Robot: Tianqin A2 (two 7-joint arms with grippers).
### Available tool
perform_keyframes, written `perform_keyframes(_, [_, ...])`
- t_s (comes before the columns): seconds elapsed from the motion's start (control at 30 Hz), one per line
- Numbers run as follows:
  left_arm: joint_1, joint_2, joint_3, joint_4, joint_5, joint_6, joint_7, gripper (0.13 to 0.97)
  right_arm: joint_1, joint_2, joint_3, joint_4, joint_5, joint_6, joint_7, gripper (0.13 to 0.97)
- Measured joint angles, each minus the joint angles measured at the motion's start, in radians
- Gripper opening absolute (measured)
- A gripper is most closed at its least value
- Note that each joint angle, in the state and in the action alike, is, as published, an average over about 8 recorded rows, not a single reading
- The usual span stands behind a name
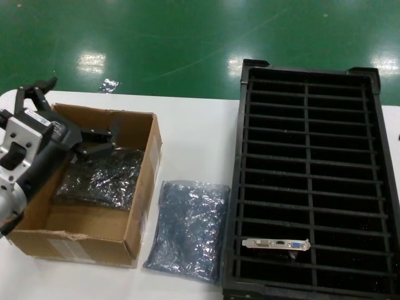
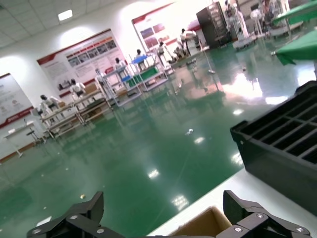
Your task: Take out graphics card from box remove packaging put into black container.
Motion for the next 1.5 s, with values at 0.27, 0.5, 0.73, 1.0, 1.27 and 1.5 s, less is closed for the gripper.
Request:
perform_keyframes(0.27, [0.036,0.007,0.026,0.022,-0.098,-0.073,0.057,0.868,-0.04,-0.054,-0.012,0.051,-0.097,0.164,-0.062,0.966])
perform_keyframes(0.5, [0.069,0.013,0.05,0.041,-0.187,-0.14,0.108,0.935,-0.076,-0.103,-0.023,0.096,-0.184,0.312,-0.118,0.966])
perform_keyframes(0.73, [0.102,0.019,0.074,0.06,-0.274,-0.205,0.159,0.966,-0.111,-0.151,-0.034,0.141,-0.27,0.458,-0.173,0.966])
perform_keyframes(1.0, [0.139,0.026,0.101,0.082,-0.374,-0.279,0.217,0.966,-0.151,-0.205,-0.046,0.193,-0.368,0.624,-0.235,0.966])
perform_keyframes(1.27, [0.176,0.033,0.128,0.104,-0.474,-0.354,0.275,0.966,-0.192,-0.26,-0.059,0.244,-0.466,0.79,-0.298,0.966])
perform_keyframes(1.5, [0.208,0.039,0.151,0.123,-0.561,-0.419,0.326,0.966,-0.227,-0.308,-0.07,0.289,-0.553,0.936,-0.353,0.966])
